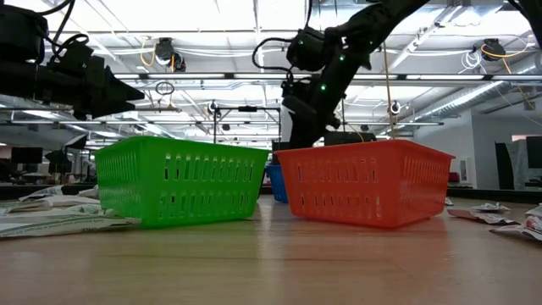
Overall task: Pick & Place First Aid Supplies
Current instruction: Put the blue alcohol pad into the blue bin
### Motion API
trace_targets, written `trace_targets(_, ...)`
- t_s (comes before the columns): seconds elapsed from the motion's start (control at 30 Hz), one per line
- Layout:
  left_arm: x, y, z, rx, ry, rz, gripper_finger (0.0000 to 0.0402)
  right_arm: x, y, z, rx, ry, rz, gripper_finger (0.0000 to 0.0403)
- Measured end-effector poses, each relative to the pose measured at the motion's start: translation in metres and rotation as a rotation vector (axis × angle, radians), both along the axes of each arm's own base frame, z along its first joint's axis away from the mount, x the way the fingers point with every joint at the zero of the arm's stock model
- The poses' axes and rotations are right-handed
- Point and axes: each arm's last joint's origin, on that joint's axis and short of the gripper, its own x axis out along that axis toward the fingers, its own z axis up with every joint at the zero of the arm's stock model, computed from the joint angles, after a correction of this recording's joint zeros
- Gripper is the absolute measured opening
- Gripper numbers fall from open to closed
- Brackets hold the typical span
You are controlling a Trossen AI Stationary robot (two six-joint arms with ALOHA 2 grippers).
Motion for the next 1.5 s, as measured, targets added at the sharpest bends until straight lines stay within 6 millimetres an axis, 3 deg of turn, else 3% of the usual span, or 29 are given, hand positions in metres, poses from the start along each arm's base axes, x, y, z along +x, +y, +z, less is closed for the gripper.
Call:
trace_targets(0.3, 0.000, 0.000, 0.000, 0.000, 0.000, 0.000, 0.0324, -0.022, -0.057, -0.004, -0.074, 0.001, -0.192, 0.0135)
trace_targets(0.47, 0.000, 0.000, 0.000, 0.000, 0.000, 0.000, 0.0324, -0.026, -0.083, -0.019, -0.075, 0.011, -0.225, 0.0128)
trace_targets(0.83, 0.000, 0.000, 0.000, 0.001, -0.001, 0.000, 0.0324, -0.015, -0.128, -0.044, 0.049, 0.036, -0.272, 0.0128)
trace_targets(1.0, 0.000, 0.000, 0.000, 0.001, -0.001, 0.000, 0.0324, -0.013, -0.131, -0.068, 0.167, 0.082, -0.261, 0.0128)
trace_targets(1.3, 0.000, 0.000, 0.000, 0.001, -0.001, 0.000, 0.0324, -0.009, -0.131, -0.079, 0.226, 0.094, -0.237, 0.0123)
trace_targets(1.4, 0.000, 0.000, 0.000, 0.001, -0.001, 0.000, 0.0324, -0.009, -0.130, -0.079, 0.226, 0.107, -0.236, 0.0094)
trace_targets(1.5, 0.000, 0.000, 0.000, 0.001, -0.001, 0.000, 0.0324, -0.010, -0.128, -0.080, 0.235, 0.123, -0.235, 0.0038)
